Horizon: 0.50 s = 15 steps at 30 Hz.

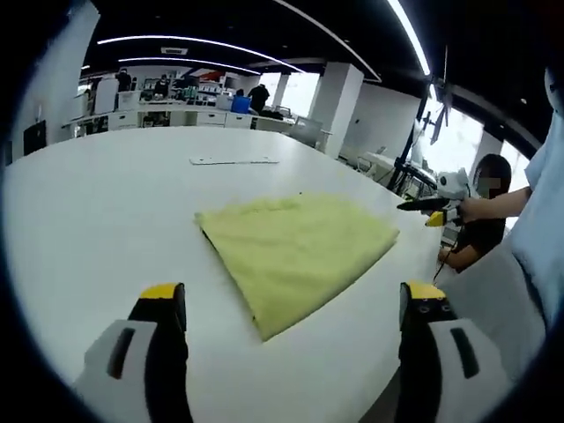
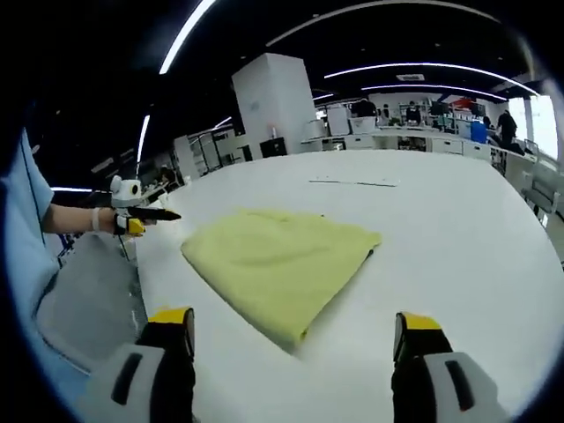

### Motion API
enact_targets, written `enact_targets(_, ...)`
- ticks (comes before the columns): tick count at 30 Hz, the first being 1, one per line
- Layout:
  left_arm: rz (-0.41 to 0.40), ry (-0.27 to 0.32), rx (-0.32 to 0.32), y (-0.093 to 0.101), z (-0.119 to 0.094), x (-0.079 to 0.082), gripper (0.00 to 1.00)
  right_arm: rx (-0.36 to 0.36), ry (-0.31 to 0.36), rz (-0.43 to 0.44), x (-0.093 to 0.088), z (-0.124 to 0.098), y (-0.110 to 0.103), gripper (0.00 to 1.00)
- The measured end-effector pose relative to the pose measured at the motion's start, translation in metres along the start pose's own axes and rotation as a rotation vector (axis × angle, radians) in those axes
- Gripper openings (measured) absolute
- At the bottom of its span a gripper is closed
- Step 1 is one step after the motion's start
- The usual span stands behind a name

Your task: Fold the garment on the visible template until the final outline fits inside the template.

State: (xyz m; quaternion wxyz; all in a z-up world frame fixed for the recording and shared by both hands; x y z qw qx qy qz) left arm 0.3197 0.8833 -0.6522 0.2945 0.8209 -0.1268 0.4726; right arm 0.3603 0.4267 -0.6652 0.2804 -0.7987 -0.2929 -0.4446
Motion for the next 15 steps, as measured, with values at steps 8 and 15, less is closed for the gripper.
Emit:
enact_targets(8,-0.011,0.015,0.009,0.000,-0.004,0.001,0.98,0.017,0.013,-0.003,0.001,-0.009,-0.001,0.94)
enact_targets(15,-0.064,0.143,0.000,0.009,-0.009,0.015,0.96,0.003,0.050,0.003,0.004,-0.009,-0.002,0.91)
Point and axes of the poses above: the point that each gripper's makers call its tool centre point, and the gripper's own axes: z roughly forward along the fingers, y roughly to its right, x roughly out of its top, the point moved 9 cm from there along -z, roughly backward along the fingers, and after that the axes turned 4 degrees about -z, right-handed, at the moved point
